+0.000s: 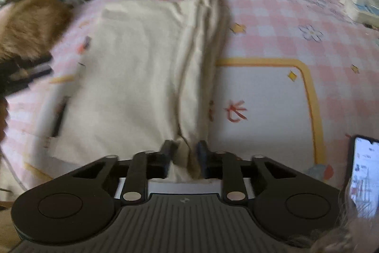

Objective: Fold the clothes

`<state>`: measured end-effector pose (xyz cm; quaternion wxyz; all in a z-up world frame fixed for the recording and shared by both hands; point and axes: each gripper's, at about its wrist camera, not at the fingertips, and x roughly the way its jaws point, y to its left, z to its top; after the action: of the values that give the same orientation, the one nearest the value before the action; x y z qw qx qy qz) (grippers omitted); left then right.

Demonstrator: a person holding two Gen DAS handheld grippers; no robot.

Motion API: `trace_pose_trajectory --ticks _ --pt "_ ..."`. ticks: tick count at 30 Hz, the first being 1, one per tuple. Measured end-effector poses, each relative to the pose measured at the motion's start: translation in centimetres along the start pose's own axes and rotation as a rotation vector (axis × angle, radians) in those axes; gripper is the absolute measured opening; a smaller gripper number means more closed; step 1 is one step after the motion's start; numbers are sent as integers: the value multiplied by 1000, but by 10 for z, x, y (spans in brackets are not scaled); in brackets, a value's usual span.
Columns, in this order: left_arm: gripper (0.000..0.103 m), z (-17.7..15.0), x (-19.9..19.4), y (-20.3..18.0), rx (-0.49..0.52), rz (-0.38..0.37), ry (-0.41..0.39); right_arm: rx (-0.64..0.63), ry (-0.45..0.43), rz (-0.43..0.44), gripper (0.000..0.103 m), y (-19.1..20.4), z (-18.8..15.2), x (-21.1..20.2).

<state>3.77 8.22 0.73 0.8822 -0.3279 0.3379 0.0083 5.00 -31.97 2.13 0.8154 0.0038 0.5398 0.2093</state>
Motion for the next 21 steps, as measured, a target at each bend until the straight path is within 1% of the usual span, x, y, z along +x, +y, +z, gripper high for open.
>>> trace_pose_trajectory --ticks 2,4,11,13,15,17,19,21 --pt "60 10 11 2 -5 -7 1 26 8 -12 19 -1 1 4" --pt "60 18 22 4 -3 -16 4 33 12 -26 19 0 1 6" --pt "61 40 55 14 -15 -60 32 -3 26 -102 20 11 3 9" --pt "62 44 64 15 -12 -71 50 -11 30 -127 25 14 3 10" --pt "62 48 73 16 -10 -81 64 -9 31 -149 36 16 3 10" --pt "62 52 82 16 -11 -99 77 -7 32 -172 42 17 2 11" --pt "62 56 89 16 -25 -130 88 -5 33 -195 43 19 2 11" --pt "59 60 97 18 -56 -171 100 -4 33 -215 43 21 2 12"
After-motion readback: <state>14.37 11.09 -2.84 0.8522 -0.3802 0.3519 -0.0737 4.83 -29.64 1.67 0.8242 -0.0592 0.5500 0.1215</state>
